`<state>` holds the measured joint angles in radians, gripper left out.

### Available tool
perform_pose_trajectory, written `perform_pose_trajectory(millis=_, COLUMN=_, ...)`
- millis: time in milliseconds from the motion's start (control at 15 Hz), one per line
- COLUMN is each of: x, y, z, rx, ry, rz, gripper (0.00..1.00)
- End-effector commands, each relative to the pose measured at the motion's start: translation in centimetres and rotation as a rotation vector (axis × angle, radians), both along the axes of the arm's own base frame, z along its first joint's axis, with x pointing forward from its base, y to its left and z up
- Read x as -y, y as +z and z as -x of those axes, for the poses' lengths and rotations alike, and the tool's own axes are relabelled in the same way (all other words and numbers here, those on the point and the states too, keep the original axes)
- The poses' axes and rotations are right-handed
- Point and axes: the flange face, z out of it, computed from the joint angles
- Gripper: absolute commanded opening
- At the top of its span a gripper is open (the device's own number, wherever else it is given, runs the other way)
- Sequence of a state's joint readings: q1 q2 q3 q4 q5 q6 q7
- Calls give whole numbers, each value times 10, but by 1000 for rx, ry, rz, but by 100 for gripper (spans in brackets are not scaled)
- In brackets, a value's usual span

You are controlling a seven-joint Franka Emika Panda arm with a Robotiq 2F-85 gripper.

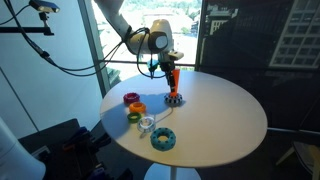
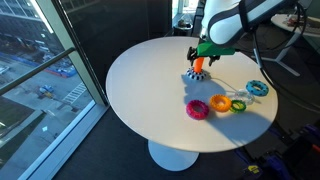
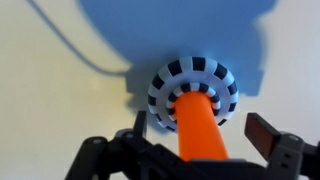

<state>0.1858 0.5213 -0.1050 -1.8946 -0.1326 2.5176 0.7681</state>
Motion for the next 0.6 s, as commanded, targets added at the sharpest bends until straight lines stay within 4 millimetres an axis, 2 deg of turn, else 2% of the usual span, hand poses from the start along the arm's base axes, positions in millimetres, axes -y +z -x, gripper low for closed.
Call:
perform_pose_trajectory(millis=0, x=1, y=-7, z=-9, rx=16, ry=-29, rz=14, gripper=100)
perform_pose_trajectory(millis=267, x=-2, y=-10, z=-9, rx=39, ry=-42, rz=13, gripper=100)
perform_pose_trajectory(millis=533, x=-5, y=6, z=-3, rx=71, ry=-50, rz=-15, gripper=100)
